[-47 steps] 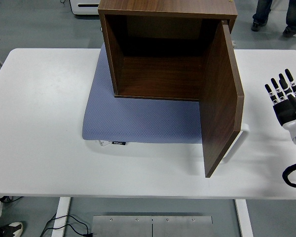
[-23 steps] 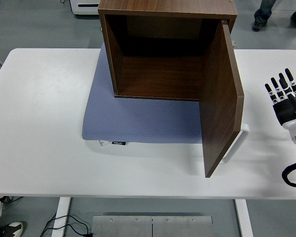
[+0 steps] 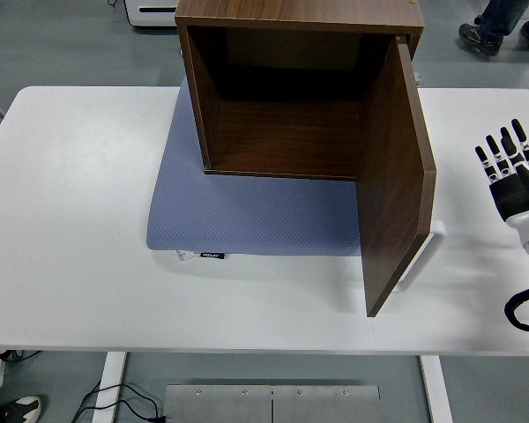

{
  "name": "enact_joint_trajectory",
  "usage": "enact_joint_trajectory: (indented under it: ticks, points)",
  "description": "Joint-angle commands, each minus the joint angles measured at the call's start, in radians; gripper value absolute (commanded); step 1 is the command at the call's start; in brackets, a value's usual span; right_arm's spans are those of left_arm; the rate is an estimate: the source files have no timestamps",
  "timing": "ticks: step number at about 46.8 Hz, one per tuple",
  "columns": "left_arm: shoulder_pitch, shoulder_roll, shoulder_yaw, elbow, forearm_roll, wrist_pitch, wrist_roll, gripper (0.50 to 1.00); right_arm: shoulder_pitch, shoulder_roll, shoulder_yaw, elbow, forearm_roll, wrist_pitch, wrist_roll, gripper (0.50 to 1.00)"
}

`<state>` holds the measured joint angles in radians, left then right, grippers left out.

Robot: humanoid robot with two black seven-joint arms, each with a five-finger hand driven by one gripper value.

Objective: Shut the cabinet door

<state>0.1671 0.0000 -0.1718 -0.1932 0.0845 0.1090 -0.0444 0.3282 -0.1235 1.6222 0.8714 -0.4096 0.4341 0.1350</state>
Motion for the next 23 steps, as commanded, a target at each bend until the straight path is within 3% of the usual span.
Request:
enact_joint_trajectory:
  ticks: [1, 23]
  points:
    - [0.000, 0.000, 0.000, 0.000, 0.000, 0.000, 0.000, 1.000, -0.003, -0.007, 0.004, 0.000, 0.000, 0.000, 0.000, 1.000]
    - [0.000, 0.000, 0.000, 0.000, 0.000, 0.000, 0.000, 1.000, -0.012, -0.018, 0.004, 0.000, 0.002, 0.002, 0.000, 1.000]
